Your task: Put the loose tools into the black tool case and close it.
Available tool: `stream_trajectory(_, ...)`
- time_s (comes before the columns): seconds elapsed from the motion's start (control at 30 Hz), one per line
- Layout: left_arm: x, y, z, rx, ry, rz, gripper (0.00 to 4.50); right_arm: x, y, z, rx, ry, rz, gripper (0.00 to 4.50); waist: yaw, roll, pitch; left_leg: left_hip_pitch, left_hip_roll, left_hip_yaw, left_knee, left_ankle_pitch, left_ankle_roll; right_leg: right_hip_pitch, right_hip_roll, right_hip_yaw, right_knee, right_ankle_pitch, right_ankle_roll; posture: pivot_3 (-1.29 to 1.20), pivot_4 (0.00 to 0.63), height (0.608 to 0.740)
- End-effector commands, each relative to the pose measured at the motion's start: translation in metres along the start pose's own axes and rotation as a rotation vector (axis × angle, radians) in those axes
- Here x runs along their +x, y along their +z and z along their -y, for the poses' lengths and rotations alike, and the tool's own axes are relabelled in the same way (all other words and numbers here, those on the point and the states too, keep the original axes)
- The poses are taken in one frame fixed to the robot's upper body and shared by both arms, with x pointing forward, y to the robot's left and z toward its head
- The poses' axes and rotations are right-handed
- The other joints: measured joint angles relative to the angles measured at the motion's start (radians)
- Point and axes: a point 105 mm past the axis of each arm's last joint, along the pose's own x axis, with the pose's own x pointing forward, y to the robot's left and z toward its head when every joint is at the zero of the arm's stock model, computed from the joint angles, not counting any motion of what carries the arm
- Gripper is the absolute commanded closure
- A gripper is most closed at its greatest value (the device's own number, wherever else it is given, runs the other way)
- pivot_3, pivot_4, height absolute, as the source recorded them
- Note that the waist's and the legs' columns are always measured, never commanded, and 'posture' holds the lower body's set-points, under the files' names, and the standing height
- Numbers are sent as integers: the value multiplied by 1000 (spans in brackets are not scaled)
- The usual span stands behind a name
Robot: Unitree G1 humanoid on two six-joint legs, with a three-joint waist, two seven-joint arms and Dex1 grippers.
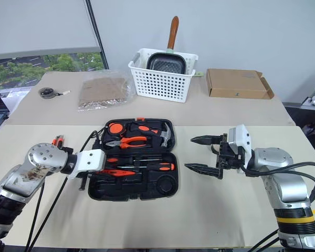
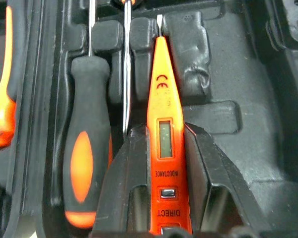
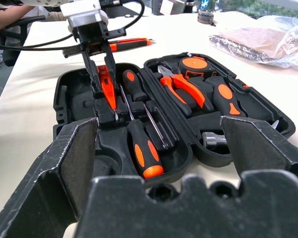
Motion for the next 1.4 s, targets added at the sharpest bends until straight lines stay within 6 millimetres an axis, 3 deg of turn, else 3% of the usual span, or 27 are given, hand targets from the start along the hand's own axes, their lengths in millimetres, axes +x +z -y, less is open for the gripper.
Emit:
stream_trajectory(0.03, 7, -8, 8, -19, -33, -46, 4027, -4, 11, 2, -60, -17, 21, 0, 0, 1, 0, 0, 0, 0, 0, 0, 0, 0, 0, 0, 0, 0, 0, 0, 150, 700)
stream_trajectory(0.17, 5, -10, 5, -27, -17, -57, 4027, -4, 11, 2, -62, -19, 22, 0, 0, 1, -1, 0, 0, 0, 0, 0, 0, 0, 0, 0, 0, 0, 0, 0, 150, 700)
stream_trajectory(0.23, 3, -10, 3, -29, -10, -58, 3008, -3, 11, 3, -64, -20, 24, 0, 0, 1, -1, 0, 0, 0, 0, 0, 0, 0, 0, 0, 0, 0, 0, 0, 150, 700)
stream_trajectory(0.27, 2, -9, 2, -29, -2, -56, 2859, -3, 12, 3, -64, -19, 25, 0, 0, 1, -1, 0, 0, 0, 0, 0, 0, 0, 0, 0, 0, 0, 0, 0, 150, 700)
stream_trajectory(0.43, -5, -2, -8, -20, 62, -7, 1007, -3, 11, 3, -64, -19, 26, 0, -2, 1, -1, 0, 0, 0, 0, 0, 0, -1, 0, 0, 1, 0, 0, 0, 150, 700)
stream_trajectory(0.53, -21, 12, -15, -41, 123, 74, 49, -3, 11, 3, -62, -19, 26, 0, 1, 1, 0, -1, 0, 0, 1, 1, 0, -1, 0, 0, 1, 0, 0, 0, 150, 700)
stream_trajectory(0.77, -61, 44, -18, -153, 206, 310, 49, -5, 10, 4, -60, -18, 21, 0, -3, 0, 0, -2, 0, -1, 1, 1, 1, -1, 0, 0, -1, 0, 1, 0, 150, 700)
stream_trajectory(0.87, -69, 43, -23, -236, 309, 380, 766, -4, 10, 4, -59, -16, 21, 0, -4, 0, 0, -2, 0, 0, 0, 1, 0, -1, 0, 0, -1, 0, 1, 0, 150, 700)
stream_trajectory(0.97, -65, 36, -27, -330, 428, 437, 1971, -3, 10, 4, -58, -14, 24, 0, -3, 0, 0, -1, 0, 0, 0, 1, 0, 0, 0, 0, -1, 0, 1, 0, 150, 700)
stream_trajectory(1.2, -24, 8, -7, -466, 540, 368, 4472, -1, 8, 3, -52, -11, 28, 0, -1, -2, 1, 1, 0, 0, 1, 1, 0, 1, -1, 2, -1, 1, 1, 0, 150, 700)
stream_trajectory(1.4, 1, -10, -1, -537, 532, 293, 4472, 0, 7, 3, -53, -7, 27, 0, 1, -2, 1, 0, 0, -1, 1, 1, -1, 1, -1, 1, 0, 2, -1, 0, 150, 700)
